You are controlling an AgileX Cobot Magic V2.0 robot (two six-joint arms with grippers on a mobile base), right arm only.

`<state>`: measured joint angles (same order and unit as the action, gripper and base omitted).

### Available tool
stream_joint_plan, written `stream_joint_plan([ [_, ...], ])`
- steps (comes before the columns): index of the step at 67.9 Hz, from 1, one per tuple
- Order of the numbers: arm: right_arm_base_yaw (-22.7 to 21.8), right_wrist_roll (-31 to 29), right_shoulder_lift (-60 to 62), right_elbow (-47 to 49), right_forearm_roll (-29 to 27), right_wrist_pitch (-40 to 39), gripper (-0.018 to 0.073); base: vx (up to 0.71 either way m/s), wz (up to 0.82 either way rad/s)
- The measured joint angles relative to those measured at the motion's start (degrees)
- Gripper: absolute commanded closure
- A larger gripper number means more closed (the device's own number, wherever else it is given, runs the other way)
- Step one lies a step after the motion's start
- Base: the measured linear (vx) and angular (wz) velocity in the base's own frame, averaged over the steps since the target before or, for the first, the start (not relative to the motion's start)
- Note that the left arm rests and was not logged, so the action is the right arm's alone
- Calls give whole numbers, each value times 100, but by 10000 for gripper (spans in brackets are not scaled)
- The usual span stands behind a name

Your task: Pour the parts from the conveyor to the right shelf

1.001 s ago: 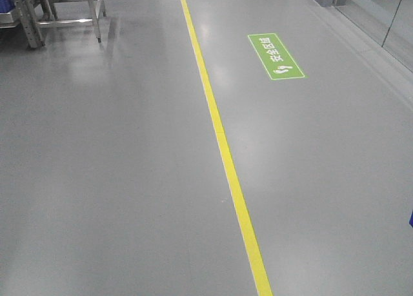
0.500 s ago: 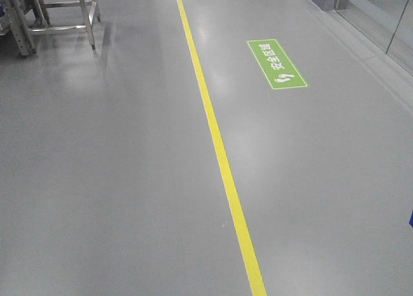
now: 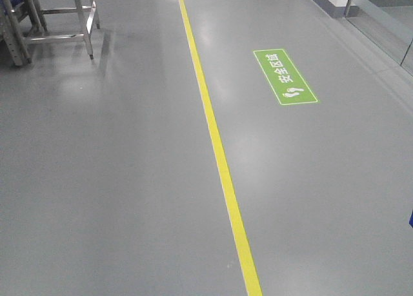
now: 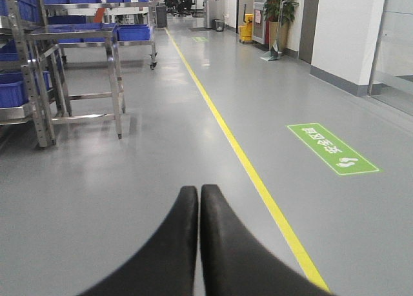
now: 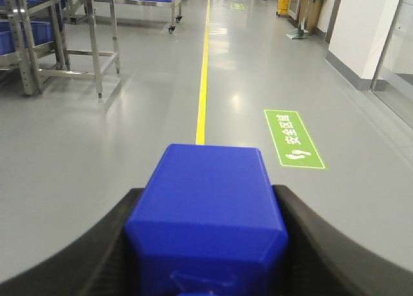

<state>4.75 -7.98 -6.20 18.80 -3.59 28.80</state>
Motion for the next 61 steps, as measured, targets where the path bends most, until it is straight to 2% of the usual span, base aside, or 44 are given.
stream_joint_plan([
  [61,0,5,0,0,-5,0,565,57,-9],
])
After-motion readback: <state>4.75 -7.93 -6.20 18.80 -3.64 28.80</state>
